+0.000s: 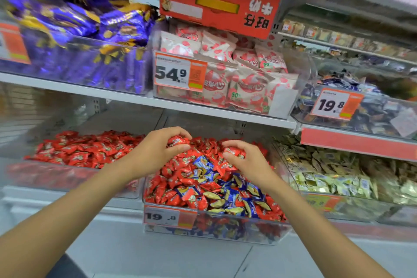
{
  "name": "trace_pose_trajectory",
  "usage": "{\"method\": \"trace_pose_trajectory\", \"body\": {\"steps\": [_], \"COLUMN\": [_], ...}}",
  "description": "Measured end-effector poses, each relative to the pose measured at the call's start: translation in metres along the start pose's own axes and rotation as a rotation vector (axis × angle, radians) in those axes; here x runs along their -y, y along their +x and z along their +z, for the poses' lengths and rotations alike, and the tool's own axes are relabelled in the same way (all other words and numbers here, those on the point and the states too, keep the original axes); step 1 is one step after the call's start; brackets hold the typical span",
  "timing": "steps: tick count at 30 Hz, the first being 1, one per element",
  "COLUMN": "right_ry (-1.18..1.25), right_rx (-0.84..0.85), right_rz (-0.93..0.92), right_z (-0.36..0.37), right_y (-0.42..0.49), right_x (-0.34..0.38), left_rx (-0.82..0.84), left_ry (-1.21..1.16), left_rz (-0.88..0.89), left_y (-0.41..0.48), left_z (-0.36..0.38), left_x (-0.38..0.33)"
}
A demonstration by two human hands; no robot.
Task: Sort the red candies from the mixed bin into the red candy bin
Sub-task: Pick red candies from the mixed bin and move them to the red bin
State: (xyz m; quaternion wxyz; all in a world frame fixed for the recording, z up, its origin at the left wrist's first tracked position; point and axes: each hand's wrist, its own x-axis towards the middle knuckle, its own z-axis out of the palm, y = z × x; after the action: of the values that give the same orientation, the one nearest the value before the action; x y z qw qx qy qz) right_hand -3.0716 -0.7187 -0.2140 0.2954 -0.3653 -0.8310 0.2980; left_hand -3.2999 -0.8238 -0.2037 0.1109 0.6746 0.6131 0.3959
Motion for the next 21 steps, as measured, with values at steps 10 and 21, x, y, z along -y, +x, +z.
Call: {"method": "trace_pose_trajectory", "body": {"steps": [10,21], "right_ry": [0.068,-0.268], "right_rx": [0.115,0.374], "right_rz": [-0.164,-0.241], "right_z": [0.12,0.173], "right_y": [0.072,0.128], "right_x": [0.109,0.119], "left_rx": [-0.126,0.075], "left_ry": [0.225,0.36], "left_rz": [-0.28,-0.473], "left_y": [-0.036,-0.036], "left_z": [-0.117,-0.141], "left_x": [0.113,0.182]}}
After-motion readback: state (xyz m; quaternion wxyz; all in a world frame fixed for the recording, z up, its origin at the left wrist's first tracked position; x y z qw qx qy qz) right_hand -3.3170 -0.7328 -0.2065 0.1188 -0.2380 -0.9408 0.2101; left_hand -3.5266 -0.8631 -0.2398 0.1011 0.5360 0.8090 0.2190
